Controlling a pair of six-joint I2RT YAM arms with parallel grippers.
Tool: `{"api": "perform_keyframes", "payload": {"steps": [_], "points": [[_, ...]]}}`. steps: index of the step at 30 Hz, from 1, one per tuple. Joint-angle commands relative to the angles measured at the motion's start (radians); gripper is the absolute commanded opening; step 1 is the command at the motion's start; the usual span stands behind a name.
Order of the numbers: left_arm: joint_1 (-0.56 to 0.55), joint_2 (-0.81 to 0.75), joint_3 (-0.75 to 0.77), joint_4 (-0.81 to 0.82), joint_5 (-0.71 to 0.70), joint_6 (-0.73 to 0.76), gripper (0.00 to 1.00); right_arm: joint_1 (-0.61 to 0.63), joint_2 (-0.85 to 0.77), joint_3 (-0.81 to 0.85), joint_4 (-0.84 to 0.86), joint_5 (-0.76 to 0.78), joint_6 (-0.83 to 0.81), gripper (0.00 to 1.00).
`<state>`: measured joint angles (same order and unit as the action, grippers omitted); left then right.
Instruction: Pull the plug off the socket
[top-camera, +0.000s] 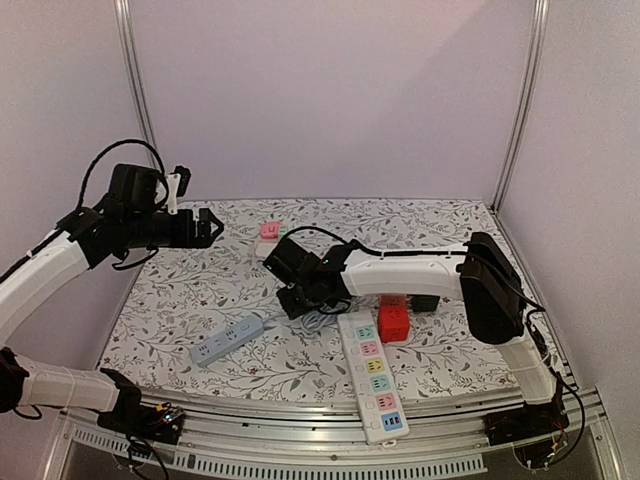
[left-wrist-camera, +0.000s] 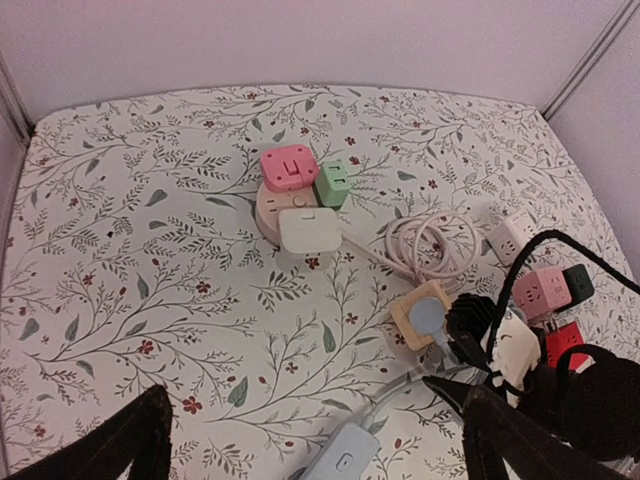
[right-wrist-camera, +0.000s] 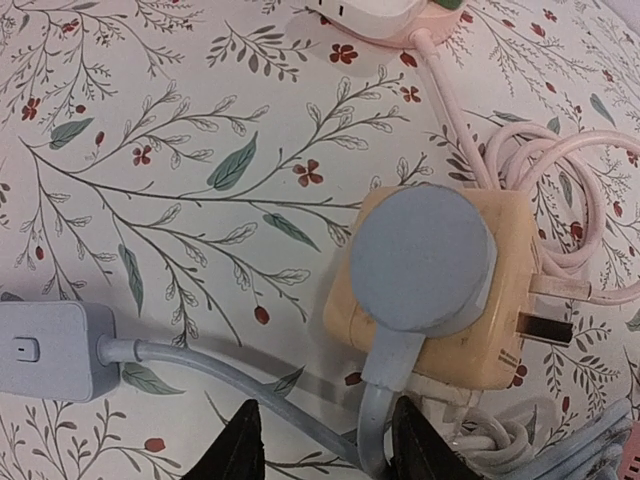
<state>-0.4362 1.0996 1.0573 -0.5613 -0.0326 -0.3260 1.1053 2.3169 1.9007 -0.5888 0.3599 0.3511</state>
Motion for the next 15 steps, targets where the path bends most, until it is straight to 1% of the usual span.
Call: {"api": "perform_keyframes", "payload": {"steps": [1,3,6,11,14,15], "points": [[0.011,0.017,-0.005,0.008,0.017,0.002,0.99,-0.009,0.06,0.048,-0.02,-0.002,-0.009,0.42],[0.011,0.019,-0.005,0.007,0.019,0.001,0.99,-0.011,0.073,0.06,-0.018,0.005,-0.008,0.41],[0.011,0.017,-0.003,0.005,0.024,0.004,0.99,-0.019,0.083,0.081,-0.018,-0.032,-0.009,0.29],[0.011,0.008,-0.005,0.005,0.02,0.005,0.99,-0.02,0.075,0.095,-0.002,-0.033,-0.011,0.13],[0.01,0.009,-0.006,0.006,0.022,0.007,0.99,-0.025,0.072,0.101,0.007,-0.045,-0.013,0.0],[0.01,0.008,-0.006,0.006,0.022,0.008,0.99,-0.026,0.067,0.101,0.013,-0.059,-0.015,0.0]]}}
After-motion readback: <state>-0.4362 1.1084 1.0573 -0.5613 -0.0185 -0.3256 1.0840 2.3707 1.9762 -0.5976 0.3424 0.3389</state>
